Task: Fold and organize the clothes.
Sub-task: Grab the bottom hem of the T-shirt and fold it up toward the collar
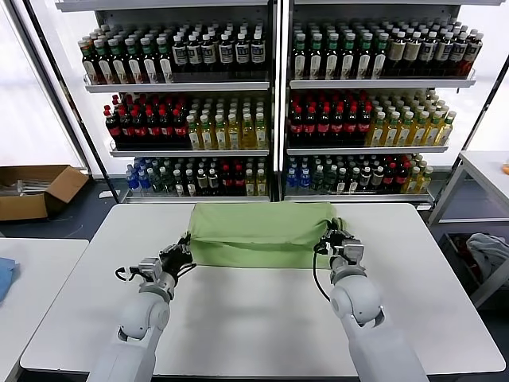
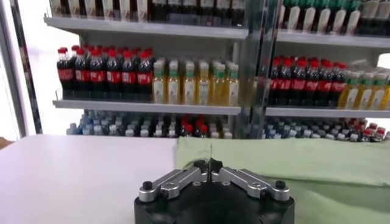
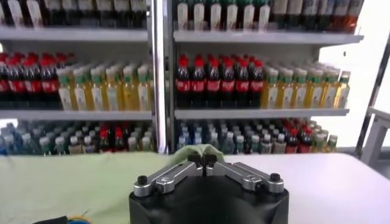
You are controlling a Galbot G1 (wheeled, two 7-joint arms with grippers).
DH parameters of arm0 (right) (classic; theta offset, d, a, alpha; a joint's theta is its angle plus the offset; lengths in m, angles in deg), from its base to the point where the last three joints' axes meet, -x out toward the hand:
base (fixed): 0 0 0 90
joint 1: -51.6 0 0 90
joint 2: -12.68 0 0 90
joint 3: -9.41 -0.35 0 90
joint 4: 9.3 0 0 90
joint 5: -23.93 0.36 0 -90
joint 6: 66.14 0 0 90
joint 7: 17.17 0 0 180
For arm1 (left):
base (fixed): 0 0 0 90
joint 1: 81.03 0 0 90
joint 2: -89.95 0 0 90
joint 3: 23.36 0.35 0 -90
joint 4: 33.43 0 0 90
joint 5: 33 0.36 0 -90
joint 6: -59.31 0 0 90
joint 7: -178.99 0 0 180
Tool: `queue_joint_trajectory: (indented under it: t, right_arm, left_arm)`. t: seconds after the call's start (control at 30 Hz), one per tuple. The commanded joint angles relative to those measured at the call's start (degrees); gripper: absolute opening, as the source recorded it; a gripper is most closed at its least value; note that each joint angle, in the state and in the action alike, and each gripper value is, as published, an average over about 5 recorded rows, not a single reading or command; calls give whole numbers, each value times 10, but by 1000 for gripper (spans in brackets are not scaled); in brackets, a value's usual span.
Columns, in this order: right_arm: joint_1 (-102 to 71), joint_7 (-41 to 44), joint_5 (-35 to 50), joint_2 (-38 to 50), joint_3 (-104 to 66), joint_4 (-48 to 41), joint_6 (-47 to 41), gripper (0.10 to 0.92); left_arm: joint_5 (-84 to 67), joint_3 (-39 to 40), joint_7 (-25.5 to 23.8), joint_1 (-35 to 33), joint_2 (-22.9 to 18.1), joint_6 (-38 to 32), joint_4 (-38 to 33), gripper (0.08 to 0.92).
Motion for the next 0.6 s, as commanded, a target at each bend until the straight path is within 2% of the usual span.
queue_joint_trajectory:
  t: [0.03,0.37,0.53,0.6]
  right_arm:
    - [32,-14,31,-23,2,-50,-10,366]
    - [37,-66,86,-52,-1,-38,40,652]
    - [21,-80,88,-46,-1,-6,18,786]
    - [6,-83,87,-36,-3,16,8,809]
  left_arm:
    - [-12,2,7,31,2,26,36,251]
    - [-8,-7,20,-7,3,46,-15,537]
    - [-6,-14,21,-26,5,58,-45,684]
    - [-6,-17,21,-36,6,62,-60,735]
